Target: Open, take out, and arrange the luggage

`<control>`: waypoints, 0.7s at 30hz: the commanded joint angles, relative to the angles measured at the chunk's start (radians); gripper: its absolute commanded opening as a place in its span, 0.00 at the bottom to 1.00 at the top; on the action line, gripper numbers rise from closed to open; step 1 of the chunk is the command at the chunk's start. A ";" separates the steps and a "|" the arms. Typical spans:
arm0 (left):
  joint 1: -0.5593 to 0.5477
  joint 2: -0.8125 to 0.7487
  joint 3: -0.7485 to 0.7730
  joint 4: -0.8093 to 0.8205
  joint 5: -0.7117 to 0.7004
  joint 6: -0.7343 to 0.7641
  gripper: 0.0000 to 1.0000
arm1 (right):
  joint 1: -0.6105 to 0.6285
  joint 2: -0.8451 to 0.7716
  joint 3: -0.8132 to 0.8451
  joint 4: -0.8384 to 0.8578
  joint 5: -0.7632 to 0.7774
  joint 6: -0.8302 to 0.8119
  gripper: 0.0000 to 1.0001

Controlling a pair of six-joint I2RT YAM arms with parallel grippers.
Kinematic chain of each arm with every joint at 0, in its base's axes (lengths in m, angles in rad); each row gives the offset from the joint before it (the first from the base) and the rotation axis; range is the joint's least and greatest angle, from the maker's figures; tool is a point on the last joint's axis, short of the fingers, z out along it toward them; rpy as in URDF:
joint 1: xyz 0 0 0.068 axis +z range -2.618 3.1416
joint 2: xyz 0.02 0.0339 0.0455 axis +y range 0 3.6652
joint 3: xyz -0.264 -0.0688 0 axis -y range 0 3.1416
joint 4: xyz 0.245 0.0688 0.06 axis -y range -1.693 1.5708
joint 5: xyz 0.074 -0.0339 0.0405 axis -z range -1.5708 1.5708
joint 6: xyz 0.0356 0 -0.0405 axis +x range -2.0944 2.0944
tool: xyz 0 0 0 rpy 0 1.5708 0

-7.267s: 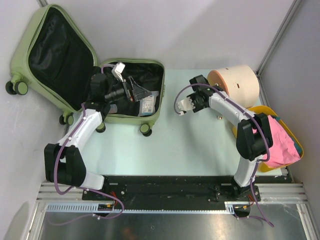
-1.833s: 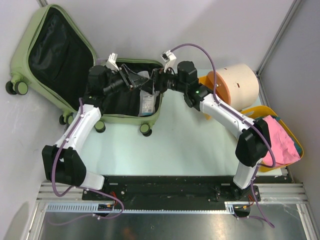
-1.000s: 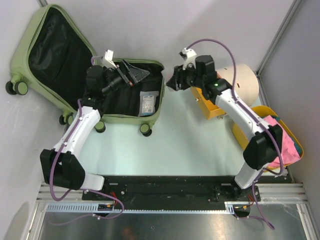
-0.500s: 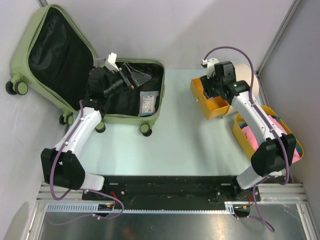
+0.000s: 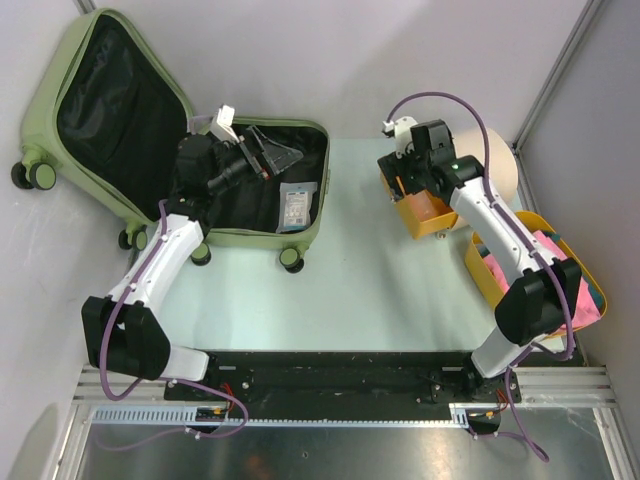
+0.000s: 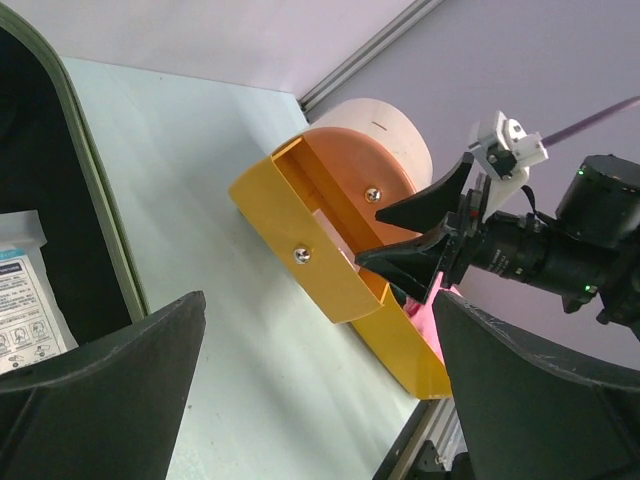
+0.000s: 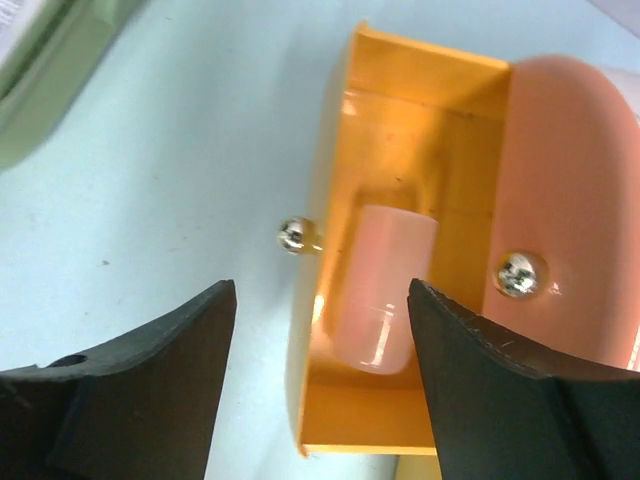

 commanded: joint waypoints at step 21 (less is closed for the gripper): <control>-0.004 -0.012 0.009 0.020 0.003 0.057 0.99 | 0.104 0.200 -0.029 0.184 0.289 -0.286 0.00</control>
